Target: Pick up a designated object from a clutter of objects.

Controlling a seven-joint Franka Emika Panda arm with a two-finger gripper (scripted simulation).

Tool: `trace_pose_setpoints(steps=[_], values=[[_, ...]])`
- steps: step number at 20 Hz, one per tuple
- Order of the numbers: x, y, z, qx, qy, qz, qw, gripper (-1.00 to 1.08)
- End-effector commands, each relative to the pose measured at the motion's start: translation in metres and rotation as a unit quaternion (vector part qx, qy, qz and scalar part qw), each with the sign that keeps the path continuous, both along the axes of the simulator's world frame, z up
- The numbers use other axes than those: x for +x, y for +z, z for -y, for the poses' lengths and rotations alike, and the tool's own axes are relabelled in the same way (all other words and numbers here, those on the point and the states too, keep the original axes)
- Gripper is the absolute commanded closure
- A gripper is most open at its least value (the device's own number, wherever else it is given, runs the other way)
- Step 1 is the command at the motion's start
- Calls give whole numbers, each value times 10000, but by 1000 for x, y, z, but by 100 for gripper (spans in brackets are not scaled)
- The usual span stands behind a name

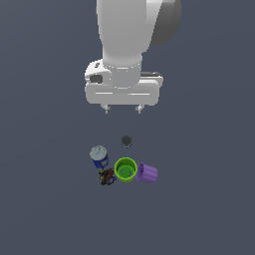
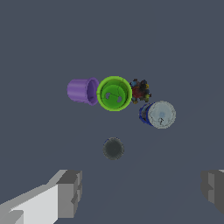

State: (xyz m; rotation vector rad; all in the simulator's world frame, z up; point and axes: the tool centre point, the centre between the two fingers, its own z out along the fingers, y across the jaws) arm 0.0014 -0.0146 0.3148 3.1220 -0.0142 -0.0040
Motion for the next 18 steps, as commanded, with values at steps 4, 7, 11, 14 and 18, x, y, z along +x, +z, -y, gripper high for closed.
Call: trace_pose_setpoints(steps=[4, 7, 11, 14, 18], values=[[0, 0, -5, 25, 20, 3, 10000, -92], [-1, 1, -18, 95, 85, 12, 9999, -92], [-3, 5, -29, 150, 164, 18, 9998, -92], [-2, 5, -28, 145, 159, 18, 9998, -92], [-2, -3, -27, 142, 84, 18, 9999, -92]])
